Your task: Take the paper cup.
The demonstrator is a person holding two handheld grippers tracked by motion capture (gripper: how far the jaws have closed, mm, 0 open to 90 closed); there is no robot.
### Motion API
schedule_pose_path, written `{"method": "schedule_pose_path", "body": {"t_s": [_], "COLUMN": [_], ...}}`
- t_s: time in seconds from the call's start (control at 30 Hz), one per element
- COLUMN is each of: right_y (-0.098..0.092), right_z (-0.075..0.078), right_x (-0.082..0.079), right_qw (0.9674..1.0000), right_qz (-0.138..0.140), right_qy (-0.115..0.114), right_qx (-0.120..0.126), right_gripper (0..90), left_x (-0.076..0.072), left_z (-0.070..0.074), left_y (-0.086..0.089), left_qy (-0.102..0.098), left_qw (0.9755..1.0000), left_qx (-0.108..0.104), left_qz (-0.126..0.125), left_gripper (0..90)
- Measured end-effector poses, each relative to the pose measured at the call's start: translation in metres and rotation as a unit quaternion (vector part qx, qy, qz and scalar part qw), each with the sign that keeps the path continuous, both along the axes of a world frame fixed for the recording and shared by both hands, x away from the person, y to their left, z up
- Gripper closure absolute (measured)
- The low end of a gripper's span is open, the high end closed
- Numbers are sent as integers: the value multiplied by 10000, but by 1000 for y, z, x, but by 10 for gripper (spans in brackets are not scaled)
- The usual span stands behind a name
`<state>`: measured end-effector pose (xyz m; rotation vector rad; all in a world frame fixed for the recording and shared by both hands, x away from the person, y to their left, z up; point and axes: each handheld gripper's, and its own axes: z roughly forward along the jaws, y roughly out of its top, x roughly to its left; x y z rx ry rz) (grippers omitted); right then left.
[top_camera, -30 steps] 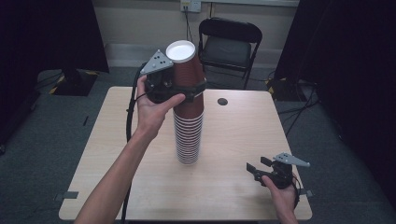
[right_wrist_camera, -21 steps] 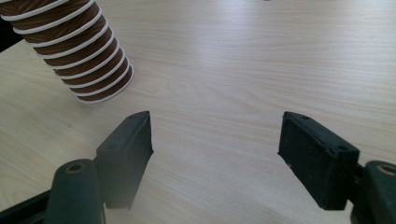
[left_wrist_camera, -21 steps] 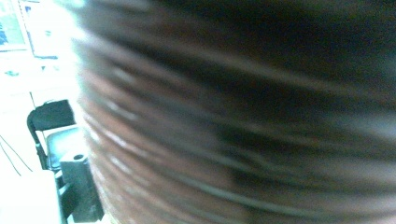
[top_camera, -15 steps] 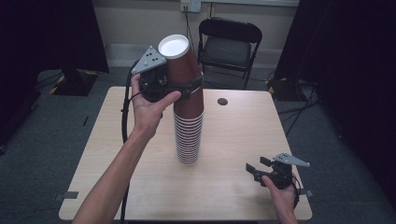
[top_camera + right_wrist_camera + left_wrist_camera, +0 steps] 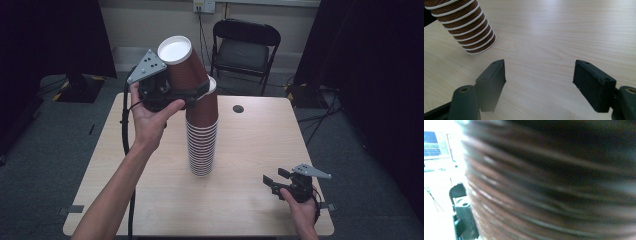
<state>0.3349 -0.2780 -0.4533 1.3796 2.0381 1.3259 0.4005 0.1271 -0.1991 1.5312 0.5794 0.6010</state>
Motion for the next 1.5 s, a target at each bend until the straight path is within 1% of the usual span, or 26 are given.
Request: {"method": "schedule_pose_path", "body": {"t_s": [0.03,0.23,0.33,0.37,0.53,0.57,0.6,0.67,0.7,0.77,0.8,0.87,0.9,0.93,0.97,1.0,1.03,1.1,1.13,1.17,1.23,1.3,1.33,1.4,1.43,1.5], "right_y": [0,3,3,3,4,5,5,5,6,6,6,6,6,6,6,6,7,8,9,9,10,12,12,14,15,18], "right_z": [0,0,0,-1,-1,-1,-1,-1,-1,-1,-1,0,0,-1,-1,-1,-1,0,0,0,1,1,1,2,2,3], "right_x": [0,0,0,0,1,0,1,0,0,0,0,0,0,0,0,0,0,-1,-1,-1,-1,-2,-3,-3,-4,-4], "right_qw": [10000,10000,10000,10000,10000,10000,10000,10000,10000,10000,10000,10000,10000,10000,10000,10000,10000,9999,9999,9999,9999,9998,9998,9997,9996,9995], "right_qz": [-2,25,31,27,34,37,43,48,49,47,47,58,54,58,56,56,72,103,108,121,106,131,139,172,212,223], "right_qy": [1,5,23,13,22,22,16,19,38,36,36,32,29,34,43,43,50,15,14,6,0,11,3,-10,-3,15], "right_qx": [2,-2,-5,-10,-9,-14,-4,-9,-17,-22,-22,-23,-20,-1,-9,-9,-18,-39,-48,-44,-104,-163,-172,-194,-196,-232], "right_gripper": [256,256,256,256,257,257,257,257,257,257,257,258,258,258,258,258,258,259,258,258,259,261,261,263,263,263], "left_x": [-2,-5,-11,-15,-22,-23,-23,-24,-26,-27,-27,-29,-29,-29,-30,-30,-33,-35,-35,-38,-41,-43,-44,-44,-44,-45], "left_z": [0,1,0,0,-2,-5,-5,-10,-15,-20,-20,-30,-33,-33,-39,-39,-43,-48,-48,-54,-59,-65,-69,-76,-80,-87], "left_y": [2,12,20,25,34,37,37,40,41,43,43,46,48,48,50,50,52,54,54,57,59,61,61,61,61,59], "left_qy": [-44,-36,81,65,111,183,183,230,264,276,276,326,412,412,577,577,591,702,702,773,838,880,894,989,1030,1047], "left_qw": [10000,9999,10000,9999,9999,9998,9998,9997,9996,9995,9995,9994,9991,9991,9982,9982,9982,9973,9973,9967,9962,9955,9956,9945,9941,9940], "left_qx": [10,43,9,28,78,48,48,83,138,128,128,82,26,26,-43,-43,-1,-66,-66,-105,-132,-202,-167,-128,-60,-17], "left_qz": [59,88,42,70,34,1,1,-7,-25,-36,-36,-18,-60,-60,-177,-177,-135,-200,-200,-213,-196,-271,-216,-323,-324,-325], "left_gripper": [98,98,98,99,99,98,98,99,99,99,99,99,99,99,98,99,99,98,98,98,98,98,98,99,99,99]}}
